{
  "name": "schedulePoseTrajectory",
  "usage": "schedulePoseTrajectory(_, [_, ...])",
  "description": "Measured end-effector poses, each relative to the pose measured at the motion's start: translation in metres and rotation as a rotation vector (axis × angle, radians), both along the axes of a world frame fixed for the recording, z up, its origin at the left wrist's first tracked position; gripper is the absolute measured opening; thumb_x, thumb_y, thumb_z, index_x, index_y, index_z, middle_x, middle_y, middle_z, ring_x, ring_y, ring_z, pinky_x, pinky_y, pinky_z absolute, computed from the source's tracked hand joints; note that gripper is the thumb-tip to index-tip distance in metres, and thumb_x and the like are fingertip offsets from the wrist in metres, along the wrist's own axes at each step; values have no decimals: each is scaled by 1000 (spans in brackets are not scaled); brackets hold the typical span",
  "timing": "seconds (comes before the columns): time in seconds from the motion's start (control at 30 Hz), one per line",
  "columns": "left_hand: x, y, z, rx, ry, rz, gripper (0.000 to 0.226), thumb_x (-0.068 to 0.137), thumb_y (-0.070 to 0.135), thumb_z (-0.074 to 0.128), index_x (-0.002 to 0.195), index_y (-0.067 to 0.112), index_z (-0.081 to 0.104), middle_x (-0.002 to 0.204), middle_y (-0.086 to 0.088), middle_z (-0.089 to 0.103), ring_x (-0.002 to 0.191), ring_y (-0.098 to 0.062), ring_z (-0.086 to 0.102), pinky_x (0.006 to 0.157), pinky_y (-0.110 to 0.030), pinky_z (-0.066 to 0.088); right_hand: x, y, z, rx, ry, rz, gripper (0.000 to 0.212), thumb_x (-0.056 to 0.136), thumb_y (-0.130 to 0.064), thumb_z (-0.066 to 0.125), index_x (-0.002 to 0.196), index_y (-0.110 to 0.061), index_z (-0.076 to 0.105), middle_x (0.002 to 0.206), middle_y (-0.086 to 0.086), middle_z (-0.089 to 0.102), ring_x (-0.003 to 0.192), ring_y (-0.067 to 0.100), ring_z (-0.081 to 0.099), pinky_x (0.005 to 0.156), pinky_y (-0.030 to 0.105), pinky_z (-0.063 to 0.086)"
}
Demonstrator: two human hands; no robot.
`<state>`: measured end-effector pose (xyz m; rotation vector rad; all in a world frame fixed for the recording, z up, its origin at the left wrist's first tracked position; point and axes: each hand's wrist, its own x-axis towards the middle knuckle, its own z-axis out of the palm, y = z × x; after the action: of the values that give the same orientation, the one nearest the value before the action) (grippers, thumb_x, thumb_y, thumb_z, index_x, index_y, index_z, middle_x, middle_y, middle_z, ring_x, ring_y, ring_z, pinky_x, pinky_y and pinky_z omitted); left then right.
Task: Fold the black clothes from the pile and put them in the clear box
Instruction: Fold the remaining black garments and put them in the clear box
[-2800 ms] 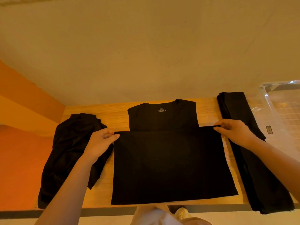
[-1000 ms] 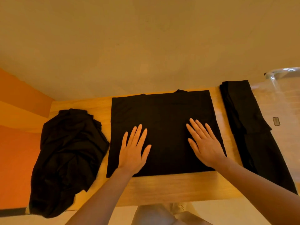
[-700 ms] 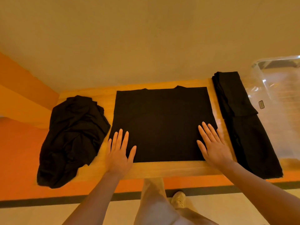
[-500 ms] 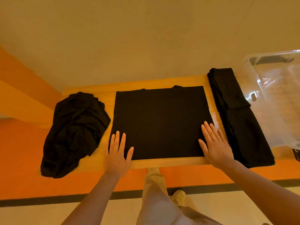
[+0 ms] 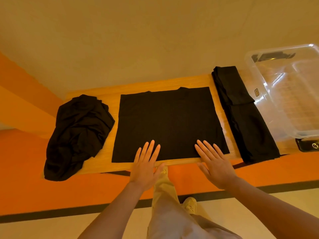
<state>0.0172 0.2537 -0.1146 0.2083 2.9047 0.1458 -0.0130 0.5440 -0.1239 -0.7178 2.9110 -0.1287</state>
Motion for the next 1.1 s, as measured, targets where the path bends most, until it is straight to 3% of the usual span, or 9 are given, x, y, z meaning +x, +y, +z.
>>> schedulePoseTrajectory(0.1, [16,-21,-3,-6,42,4,68,98,62,17,153,25,8,161,-1,0,148,-20,-5,119,-43,8,4,19,-2,18,18,-22,60,100,-47,21,152,-16,18,160,3,16,148,19,8,116,40,11])
schedulePoseTrajectory(0.17, [25,-39,-2,-48,62,17,68,96,46,47,152,19,18,159,-6,15,147,-24,13,117,-42,23,6,33,-4,12,80,-53,58,98,-30,38,150,-12,21,157,9,24,147,22,10,117,41,17])
schedulePoseTrajectory(0.23, [30,-55,2,-91,88,69,81,78,25,77,145,11,35,151,-12,35,140,-28,34,108,-42,36,4,43,-2,-11,131,-97,73,82,-3,64,147,-7,31,153,13,32,145,25,18,113,44,32])
schedulePoseTrajectory(0.3, [33,-70,4,-112,119,92,79,67,18,85,137,7,49,142,-14,49,131,-29,46,100,-42,42,1,50,1,-14,130,-113,85,66,11,74,141,-5,39,148,15,40,139,28,33,102,45,44])
schedulePoseTrajectory(0.5, [37,-88,4,-73,253,10,54,56,5,90,107,4,71,112,-13,69,96,-28,67,77,-38,59,0,56,4,-56,151,-64,70,58,11,83,123,-5,62,129,13,60,121,30,56,85,42,57])
schedulePoseTrajectory(0.8, [46,-97,22,-25,365,-66,33,58,3,88,87,9,74,89,-5,71,86,-22,68,78,-35,55,2,64,29,-131,165,49,58,46,8,89,100,-6,73,108,10,71,101,25,68,68,32,58])
schedulePoseTrajectory(0.87, [50,-99,25,24,362,-7,30,62,1,85,88,9,72,87,-5,69,84,-21,67,77,-34,56,4,66,30,-173,119,12,53,55,8,86,104,-8,72,109,9,70,100,25,68,72,30,56])
schedulePoseTrajectory(0.97, [56,-98,28,111,357,87,26,69,-1,80,90,8,70,86,-5,69,84,-22,66,74,-34,55,6,68,29,-321,18,-116,32,85,-4,67,117,-11,67,116,6,66,105,21,65,84,27,49])
schedulePoseTrajectory(1.1, [65,-99,31,261,316,315,24,81,-1,71,103,5,68,97,-8,66,93,-23,63,75,-29,52,14,69,38,-429,-90,-206,30,90,-7,62,120,-13,65,115,3,64,101,15,62,86,23,45])
